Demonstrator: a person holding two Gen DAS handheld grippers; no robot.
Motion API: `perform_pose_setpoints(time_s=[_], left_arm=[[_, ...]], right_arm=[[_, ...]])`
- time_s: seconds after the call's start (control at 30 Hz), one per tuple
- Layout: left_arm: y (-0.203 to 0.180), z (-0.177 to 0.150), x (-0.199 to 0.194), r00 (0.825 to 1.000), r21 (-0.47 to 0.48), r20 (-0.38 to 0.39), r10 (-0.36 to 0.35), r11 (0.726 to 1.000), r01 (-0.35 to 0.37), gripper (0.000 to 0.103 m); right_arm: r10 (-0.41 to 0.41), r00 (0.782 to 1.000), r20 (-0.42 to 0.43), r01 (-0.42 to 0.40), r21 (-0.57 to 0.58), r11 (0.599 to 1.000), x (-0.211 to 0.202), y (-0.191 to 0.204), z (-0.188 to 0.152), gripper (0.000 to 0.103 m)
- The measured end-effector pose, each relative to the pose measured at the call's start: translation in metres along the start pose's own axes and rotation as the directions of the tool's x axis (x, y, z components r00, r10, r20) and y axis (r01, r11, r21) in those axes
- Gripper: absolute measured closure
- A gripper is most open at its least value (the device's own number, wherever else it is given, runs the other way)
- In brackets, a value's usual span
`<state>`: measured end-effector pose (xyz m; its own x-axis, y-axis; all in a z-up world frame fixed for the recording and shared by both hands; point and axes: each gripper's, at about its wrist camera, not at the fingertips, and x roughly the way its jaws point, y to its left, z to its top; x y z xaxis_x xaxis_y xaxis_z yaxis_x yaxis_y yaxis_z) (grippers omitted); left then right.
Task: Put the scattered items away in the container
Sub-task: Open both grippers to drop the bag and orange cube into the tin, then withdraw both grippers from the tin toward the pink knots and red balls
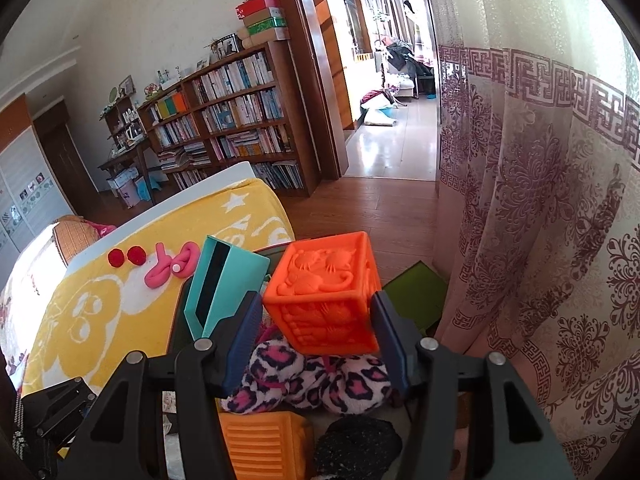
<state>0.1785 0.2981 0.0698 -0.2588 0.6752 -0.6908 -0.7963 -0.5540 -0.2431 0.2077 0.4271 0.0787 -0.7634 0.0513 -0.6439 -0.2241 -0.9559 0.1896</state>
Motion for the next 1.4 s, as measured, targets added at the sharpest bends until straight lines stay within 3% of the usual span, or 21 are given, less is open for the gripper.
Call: perform_pose_setpoints(time_s=[0.4, 0.57, 0.67, 0.83, 0.93, 1.07, 1.23, 1.27, 1.33, 1.4], left_arm=[[-0.005, -0.002, -0.006, 0.999, 0.023, 0.022, 0.033, 0.999, -0.034, 0.02], [-0.002, -0.001, -0.01, 0.998, 0.023, 0.03, 0.046, 0.999, -0.047, 0.02], [0.001, 0.0, -0.014, 0.998, 0.018, 0.041, 0.051, 0.999, -0.051, 0.02], [0.005, -0.003, -0.018, 0.997, 0.015, 0.052, 0.063, 0.998, -0.064, 0.02], [0.006, -0.005, -0.021, 0.996, 0.016, 0.055, 0.073, 0.997, -0.074, 0.02], [0.009, -0.005, -0.024, 0.993, 0.021, 0.068, 0.1, 0.995, -0.102, 0.02], [0.02, -0.005, -0.027, 0.989, -0.008, 0.076, 0.129, 0.992, -0.129, 0.02], [0.022, -0.005, -0.028, 0.988, -0.014, 0.078, 0.136, 0.991, -0.136, 0.019], [0.026, -0.004, -0.029, 0.983, -0.03, 0.093, 0.155, 0.988, -0.153, 0.006], [0.032, -0.003, -0.033, 0.98, -0.043, 0.109, 0.164, 0.986, -0.16, 0.004]], right_arm=[[-0.075, 0.992, -0.097, 0.058, -0.164, 0.985, 0.025, 0.022, 0.004, 0.044], [-0.055, 0.992, -0.115, 0.043, -0.105, 0.994, 0.02, 0.012, 0.007, 0.042], [-0.021, 0.996, -0.081, 0.018, -0.044, 0.999, 0.005, 0.003, 0.01, 0.042], [-0.083, 0.997, 0.005, 0.083, -0.024, 0.996, -0.011, -0.001, 0.015, 0.042], [-0.153, 0.988, -0.013, 0.153, -0.031, 0.988, 0.001, 0.001, 0.017, 0.042], [-0.183, 0.982, -0.05, 0.18, -0.051, 0.982, 0.015, 0.003, 0.014, 0.042], [-0.171, 0.985, 0.006, 0.171, -0.034, 0.985, 0.0, 0.01, 0.015, 0.042], [-0.168, 0.986, 0.022, 0.168, -0.026, 0.985, -0.004, 0.011, 0.016, 0.042], [-0.154, 0.987, 0.05, 0.154, -0.002, 0.988, -0.013, 0.012, 0.019, 0.041], [-0.135, 0.988, 0.081, 0.133, 0.03, 0.991, -0.023, 0.015, 0.02, 0.035]])
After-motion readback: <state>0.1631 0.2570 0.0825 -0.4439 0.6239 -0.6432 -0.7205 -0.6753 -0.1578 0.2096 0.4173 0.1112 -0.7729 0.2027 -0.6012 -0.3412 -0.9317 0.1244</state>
